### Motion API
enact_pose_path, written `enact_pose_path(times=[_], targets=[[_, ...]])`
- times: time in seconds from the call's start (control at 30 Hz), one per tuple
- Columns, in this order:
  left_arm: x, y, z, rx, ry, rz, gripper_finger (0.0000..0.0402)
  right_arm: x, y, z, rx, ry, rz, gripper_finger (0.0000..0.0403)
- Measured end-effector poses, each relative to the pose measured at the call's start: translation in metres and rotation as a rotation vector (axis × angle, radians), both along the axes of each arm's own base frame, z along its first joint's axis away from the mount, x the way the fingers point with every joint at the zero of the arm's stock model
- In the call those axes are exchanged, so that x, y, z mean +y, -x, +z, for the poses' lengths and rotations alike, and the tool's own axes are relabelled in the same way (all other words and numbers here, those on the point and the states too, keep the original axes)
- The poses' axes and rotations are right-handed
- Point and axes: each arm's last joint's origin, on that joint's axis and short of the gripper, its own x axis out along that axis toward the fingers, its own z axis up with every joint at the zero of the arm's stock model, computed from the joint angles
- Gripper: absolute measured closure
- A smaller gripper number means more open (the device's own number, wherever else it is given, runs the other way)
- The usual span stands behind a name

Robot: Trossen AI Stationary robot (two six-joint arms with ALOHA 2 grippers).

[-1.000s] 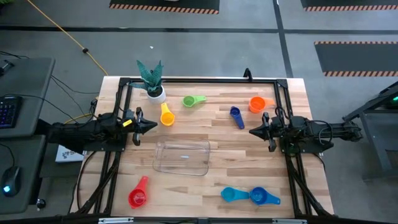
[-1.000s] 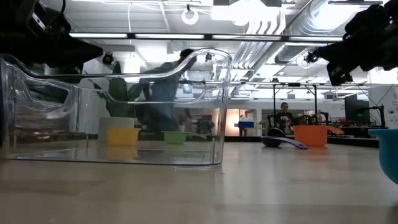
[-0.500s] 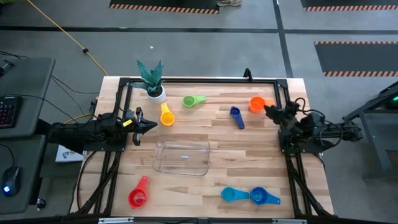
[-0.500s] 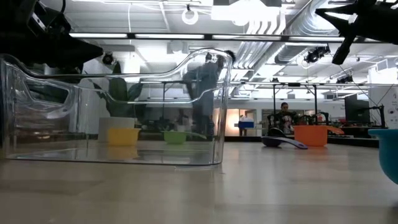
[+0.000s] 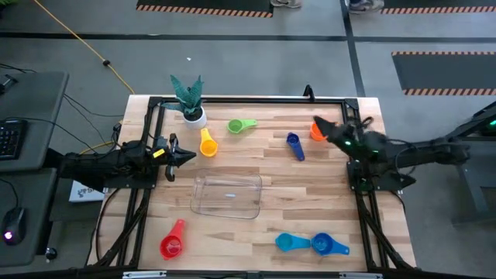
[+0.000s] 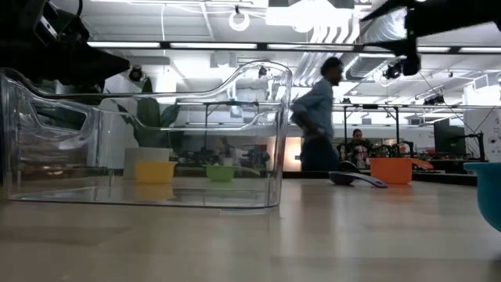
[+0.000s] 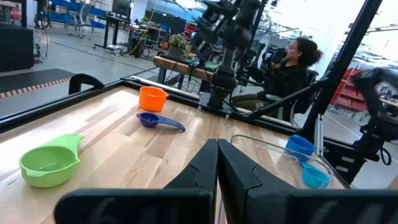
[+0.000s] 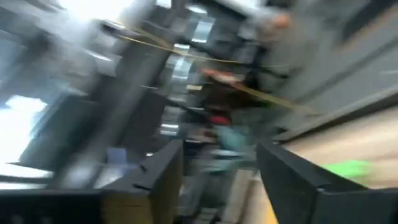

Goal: Nest measuring cups in basket
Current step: Move the orange measuring cup to the middle right of the table

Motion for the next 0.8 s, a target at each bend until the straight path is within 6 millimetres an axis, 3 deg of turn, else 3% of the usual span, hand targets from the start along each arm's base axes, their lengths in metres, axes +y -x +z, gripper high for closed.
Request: enact_pose_path(times=[0.13,0.33,0.47,0.57,0.8], targets=[[0.0,0.0,0.0,0.0,0.0,0.0,0.0401,-0.011,-0.023,-0.004,0.368,-0.218,-0.107,0.0176],[0.0,0.0,0.0,0.0,0.0,0.0,0.0401,-0.029,-0.011,-0.013,0.876,-0.551,-0.357,0.0174],[0.0,0.0,0.0,0.0,0.0,0.0,0.0401,-0.043,-0.01,-0.026,0.975,-0.647,-0.46,0.0174],[0.0,0.0,0.0,0.0,0.0,0.0,0.0401,-0.054,-0.01,-0.048,1.035,-0.717,-0.474,0.0174],[0.0,0.0,0.0,0.0,0.0,0.0,0.0401,-0.066,-0.002,-0.086,0.968,-0.811,-0.534,0.0174]])
